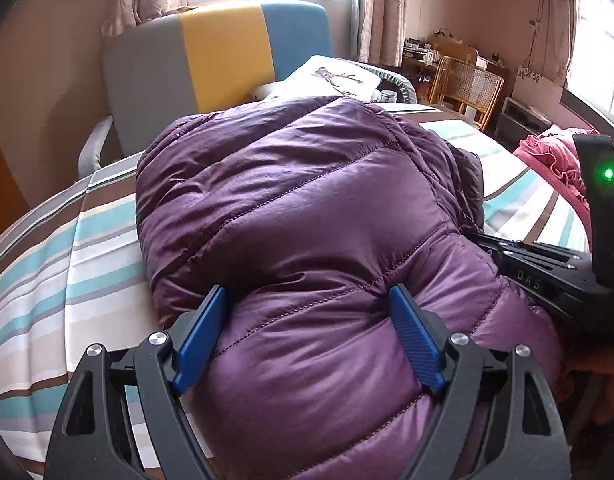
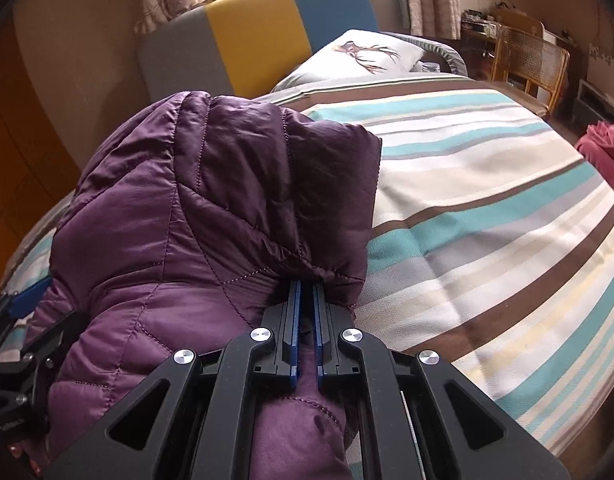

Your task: Fold large clothes

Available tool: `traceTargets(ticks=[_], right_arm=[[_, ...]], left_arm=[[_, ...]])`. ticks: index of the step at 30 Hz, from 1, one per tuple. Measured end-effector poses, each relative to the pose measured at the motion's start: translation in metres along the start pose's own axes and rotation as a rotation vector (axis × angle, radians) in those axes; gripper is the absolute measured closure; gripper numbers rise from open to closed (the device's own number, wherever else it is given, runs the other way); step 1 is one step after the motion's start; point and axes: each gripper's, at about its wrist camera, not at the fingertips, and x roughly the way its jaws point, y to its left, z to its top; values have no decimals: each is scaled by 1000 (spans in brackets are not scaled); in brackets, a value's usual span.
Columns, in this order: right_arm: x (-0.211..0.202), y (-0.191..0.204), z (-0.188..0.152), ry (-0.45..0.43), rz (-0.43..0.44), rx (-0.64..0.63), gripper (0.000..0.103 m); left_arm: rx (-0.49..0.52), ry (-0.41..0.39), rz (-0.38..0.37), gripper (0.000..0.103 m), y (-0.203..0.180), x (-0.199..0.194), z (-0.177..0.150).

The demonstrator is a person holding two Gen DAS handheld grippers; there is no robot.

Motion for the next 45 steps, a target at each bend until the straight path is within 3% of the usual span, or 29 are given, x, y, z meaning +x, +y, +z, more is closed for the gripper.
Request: traceTargets(ticks=[2, 3, 6, 9, 14, 23, 31, 34, 38, 41, 45], right_arm=[[-11, -4, 4, -8, 25, 17, 96], [-18, -7, 4, -15, 40, 36, 88], [-50, -16, -1, -78, 67, 101, 42], [-64, -15, -5, -74, 67, 79, 41], [-60, -23, -7, 0, 144, 146, 41], [-11, -31, 11, 169, 268, 242, 36], [20, -34, 19, 261, 314, 261, 36], [27, -36, 21, 286, 358, 270, 36], [36, -42, 25, 311, 413, 263, 36], [38, -41, 27, 297, 420, 247, 45], [33, -42, 23, 248, 435, 255, 62]], left_arm=[[-19, -11, -5, 20, 1, -7, 0], [-45, -9, -11, 16, 5, -12, -1], [-136, -12, -38, 10, 19, -25, -7], [-229, -23, -50, 9, 41, -35, -17], [-308, 11, -89, 5, 66, -36, -29], [-314, 117, -214, 4, 75, -16, -24], [-222, 153, -177, 2, 68, -1, -9], [-248, 131, -186, 3, 75, 1, -5], [-329, 172, -285, 4, 81, 16, -14], [-382, 184, -373, 17, 80, 26, -21], [-303, 163, -348, 31, 66, 19, -16]])
